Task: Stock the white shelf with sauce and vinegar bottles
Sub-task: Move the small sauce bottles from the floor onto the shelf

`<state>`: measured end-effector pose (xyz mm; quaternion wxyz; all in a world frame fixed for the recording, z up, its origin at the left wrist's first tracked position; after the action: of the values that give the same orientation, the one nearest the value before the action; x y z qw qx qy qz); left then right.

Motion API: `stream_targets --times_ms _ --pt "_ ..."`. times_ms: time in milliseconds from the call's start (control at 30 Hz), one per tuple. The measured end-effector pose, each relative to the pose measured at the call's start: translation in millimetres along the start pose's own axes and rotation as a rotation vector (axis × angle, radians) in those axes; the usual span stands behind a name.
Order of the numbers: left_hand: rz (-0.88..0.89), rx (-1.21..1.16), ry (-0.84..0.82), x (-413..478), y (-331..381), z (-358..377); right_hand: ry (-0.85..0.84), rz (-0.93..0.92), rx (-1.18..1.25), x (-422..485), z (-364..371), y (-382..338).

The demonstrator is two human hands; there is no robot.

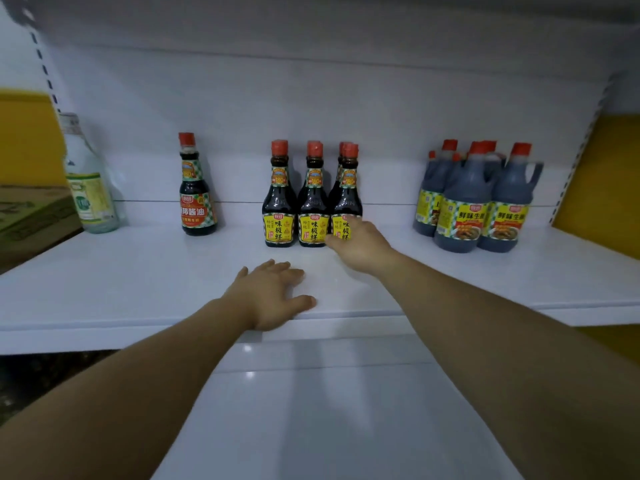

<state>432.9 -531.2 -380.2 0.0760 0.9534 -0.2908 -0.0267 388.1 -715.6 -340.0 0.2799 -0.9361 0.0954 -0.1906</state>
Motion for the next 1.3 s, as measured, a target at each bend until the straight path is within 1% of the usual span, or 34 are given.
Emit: stream_targets --times_ms 67,133,267,400,500,667,867,1067,1167,1300 --pt "-0.020 -0.002 -0.030 -15.1 2.8 -7.8 -0.064 -0.030 -0.059 -26.7 -12.0 -15.2" --pt "-0.024 0.009 -0.054 -36.6 4.4 -19.6 -0.087 -0.053 -0.112 -51.5 -27.5 -34.1" --pt "0.008 0.080 -0.023 -88.9 -3.7 -45.1 -0.097 -0.089 -0.156 -90.5 -49.3 -72.7" --pt "-0.004 0.105 0.015 -138.4 -18.8 -70.3 -0.102 -0.133 -0.161 -120.0 -51.8 -110.6" --pt "-0.029 0.073 0.046 -170.9 -30.6 -80.8 -0.123 -0.173 -0.178 -137.6 -47.3 -139.4" --pt "-0.112 -0.057 0.062 -234.7 -50.7 -83.2 -0.173 -0.241 -0.167 -167.9 -32.1 -180.9" --pt "-0.253 -0.115 0.055 -304.0 -85.8 -79.9 -0.243 -0.350 -0.144 -192.7 -1.4 -226.7" --pt "-0.423 -0.122 0.058 -366.1 -124.3 -77.2 -0.355 -0.534 -0.121 -207.6 46.2 -279.7" --pt "-0.538 -0.149 0.064 -399.1 -145.2 -79.9 -0.430 -0.609 -0.071 -210.1 72.4 -314.7" --pt "-0.733 -0.164 0.101 -449.5 -180.9 -79.5 -0.527 -0.700 -0.017 -219.3 119.1 -371.8"
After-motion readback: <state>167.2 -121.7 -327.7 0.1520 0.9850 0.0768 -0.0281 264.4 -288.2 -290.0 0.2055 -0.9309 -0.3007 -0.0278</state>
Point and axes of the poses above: each hand's wrist, its own x-axis towards the middle knuckle, its own z-axis out of the palm, y = z × x, the point moved 1 cm from there along x, towards the middle knuckle, and after that the axes turned 12 degrees about -z, right-handed, at the moved point
